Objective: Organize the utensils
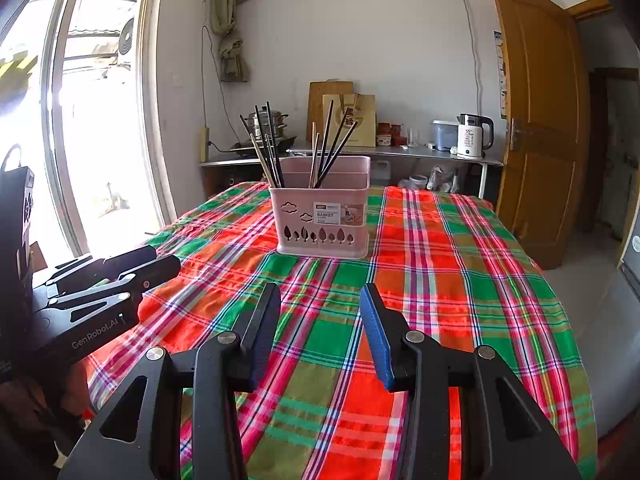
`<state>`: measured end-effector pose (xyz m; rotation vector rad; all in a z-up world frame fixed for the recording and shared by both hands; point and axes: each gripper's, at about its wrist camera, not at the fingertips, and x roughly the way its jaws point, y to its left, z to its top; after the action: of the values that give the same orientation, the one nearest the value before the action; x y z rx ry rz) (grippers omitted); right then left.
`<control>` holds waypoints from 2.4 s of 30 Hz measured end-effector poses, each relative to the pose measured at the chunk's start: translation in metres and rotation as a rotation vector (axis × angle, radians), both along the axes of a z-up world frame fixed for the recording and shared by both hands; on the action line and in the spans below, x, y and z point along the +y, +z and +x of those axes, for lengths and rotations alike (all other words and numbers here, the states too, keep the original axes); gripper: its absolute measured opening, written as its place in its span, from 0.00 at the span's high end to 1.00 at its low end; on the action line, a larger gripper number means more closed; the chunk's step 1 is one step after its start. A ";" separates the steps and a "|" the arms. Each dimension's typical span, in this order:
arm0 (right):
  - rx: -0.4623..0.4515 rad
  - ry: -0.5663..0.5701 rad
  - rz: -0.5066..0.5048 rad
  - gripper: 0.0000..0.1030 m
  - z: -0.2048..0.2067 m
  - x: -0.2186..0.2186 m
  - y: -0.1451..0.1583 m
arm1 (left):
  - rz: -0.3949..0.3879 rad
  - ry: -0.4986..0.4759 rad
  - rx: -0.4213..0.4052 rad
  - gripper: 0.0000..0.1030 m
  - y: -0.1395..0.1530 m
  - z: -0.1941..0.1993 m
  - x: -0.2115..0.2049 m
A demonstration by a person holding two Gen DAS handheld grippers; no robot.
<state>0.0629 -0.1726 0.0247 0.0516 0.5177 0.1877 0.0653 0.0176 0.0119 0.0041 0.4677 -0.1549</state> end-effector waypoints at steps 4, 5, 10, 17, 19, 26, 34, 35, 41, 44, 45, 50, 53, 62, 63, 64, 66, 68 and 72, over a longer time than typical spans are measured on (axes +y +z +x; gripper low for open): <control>0.001 -0.001 0.000 0.59 0.000 -0.001 0.000 | -0.001 -0.001 -0.003 0.65 0.001 -0.001 -0.001; 0.001 -0.001 0.001 0.59 0.000 -0.001 0.001 | -0.002 -0.002 -0.003 0.65 0.001 -0.002 0.000; 0.004 0.002 0.000 0.59 0.000 0.000 0.001 | -0.003 -0.003 -0.002 0.65 0.001 -0.003 -0.001; 0.006 0.005 0.002 0.59 0.000 0.000 0.000 | -0.002 -0.003 -0.002 0.65 0.001 -0.003 -0.001; 0.007 0.005 0.003 0.59 0.000 0.000 0.000 | -0.002 -0.003 -0.003 0.65 0.001 -0.003 -0.001; 0.009 0.006 0.001 0.59 0.000 0.000 0.000 | -0.002 -0.005 -0.002 0.65 0.001 -0.003 -0.001; 0.010 0.007 0.002 0.59 -0.001 0.000 -0.001 | -0.003 -0.008 0.002 0.65 0.000 -0.005 -0.003; 0.010 0.008 0.001 0.59 -0.001 0.001 -0.001 | -0.003 -0.008 0.001 0.65 0.000 -0.005 -0.002; 0.013 0.009 -0.001 0.59 0.000 0.002 -0.001 | -0.002 -0.007 0.002 0.65 0.000 -0.006 -0.003; 0.012 0.009 0.000 0.59 0.000 0.002 -0.001 | -0.004 -0.006 0.003 0.65 0.000 -0.006 -0.003; 0.014 0.008 -0.002 0.59 0.000 0.002 -0.001 | -0.004 -0.007 0.003 0.65 0.000 -0.005 -0.003; 0.016 0.009 -0.003 0.59 0.000 0.002 0.000 | 0.000 -0.007 0.002 0.65 0.001 -0.004 -0.003; 0.016 0.009 -0.003 0.59 0.000 0.003 0.000 | 0.003 -0.003 -0.001 0.65 0.001 -0.004 -0.002; 0.020 0.009 -0.004 0.59 0.001 0.003 0.000 | 0.030 0.016 0.008 0.65 -0.003 -0.002 -0.002; 0.021 0.009 -0.005 0.59 0.002 0.003 0.000 | 0.026 0.011 0.009 0.65 -0.003 -0.001 -0.002; 0.022 0.008 -0.005 0.59 0.002 0.003 -0.001 | 0.020 0.007 0.013 0.65 -0.003 -0.001 -0.002; 0.025 0.008 -0.006 0.59 0.002 0.003 0.000 | 0.015 0.004 0.014 0.65 -0.002 -0.001 -0.001; 0.024 0.008 -0.007 0.59 0.002 0.002 0.000 | 0.024 0.007 0.010 0.65 -0.003 -0.002 -0.003; 0.023 0.007 -0.007 0.59 0.003 0.002 0.001 | 0.021 -0.001 0.009 0.65 -0.003 -0.003 -0.004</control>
<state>0.0654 -0.1708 0.0257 0.0452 0.5412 0.1919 0.0618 0.0132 0.0086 0.0240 0.4780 -0.1508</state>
